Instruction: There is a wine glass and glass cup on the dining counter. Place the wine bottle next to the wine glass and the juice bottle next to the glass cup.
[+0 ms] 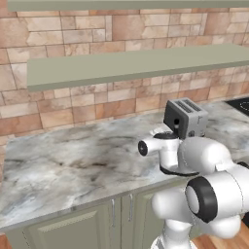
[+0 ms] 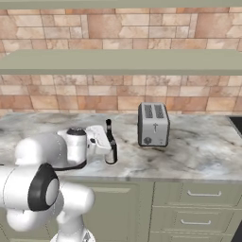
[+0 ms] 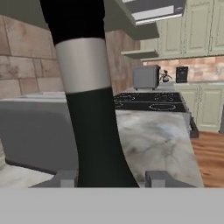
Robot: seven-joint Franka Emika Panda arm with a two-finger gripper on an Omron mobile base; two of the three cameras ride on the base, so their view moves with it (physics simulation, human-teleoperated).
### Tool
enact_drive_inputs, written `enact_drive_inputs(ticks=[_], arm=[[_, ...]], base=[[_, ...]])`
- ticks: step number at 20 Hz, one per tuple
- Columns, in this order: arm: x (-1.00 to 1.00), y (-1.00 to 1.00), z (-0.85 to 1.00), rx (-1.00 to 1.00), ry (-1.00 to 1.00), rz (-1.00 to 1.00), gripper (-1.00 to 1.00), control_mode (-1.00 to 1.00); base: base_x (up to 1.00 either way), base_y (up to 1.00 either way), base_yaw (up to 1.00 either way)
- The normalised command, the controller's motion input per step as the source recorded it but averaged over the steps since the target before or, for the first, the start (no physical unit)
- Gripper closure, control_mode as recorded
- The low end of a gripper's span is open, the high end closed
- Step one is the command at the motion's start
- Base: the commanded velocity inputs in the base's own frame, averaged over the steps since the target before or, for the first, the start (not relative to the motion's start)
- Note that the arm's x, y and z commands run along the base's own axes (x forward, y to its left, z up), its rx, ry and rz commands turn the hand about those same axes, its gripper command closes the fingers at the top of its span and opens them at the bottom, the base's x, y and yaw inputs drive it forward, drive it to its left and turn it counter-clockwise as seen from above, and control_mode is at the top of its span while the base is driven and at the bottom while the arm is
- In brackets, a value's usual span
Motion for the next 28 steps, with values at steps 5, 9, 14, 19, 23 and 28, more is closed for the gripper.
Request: enact_drive_inputs(ticks=[5, 9, 14, 19, 23, 28], arm=[[-0.19, 0.21, 0.42, -0.02, -0.14, 0.0, 1.0, -1.0], [-0.31, 0.2, 0.41, 0.0, -0.09, 0.0, 1.0, -1.0], [-0.45, 0.22, 0.31, 0.0, 0.0, -0.01, 1.0, -1.0], [-0.47, 0.23, 0.29, 0.0, 0.0, -0.05, 1.0, -1.0], [-0.38, 0.18, 0.26, 0.0, 0.0, 0.0, 1.0, -1.0], [-0.34, 0.11, 0.07, 0.0, 0.0, 0.0, 1.0, -1.0]], base=[[0.0, 0.0, 0.0], [0.0, 0.0, 0.0], [0.0, 0.0, 0.0], [0.0, 0.0, 0.0], [0.0, 0.0, 0.0], [0.0, 0.0, 0.0]])
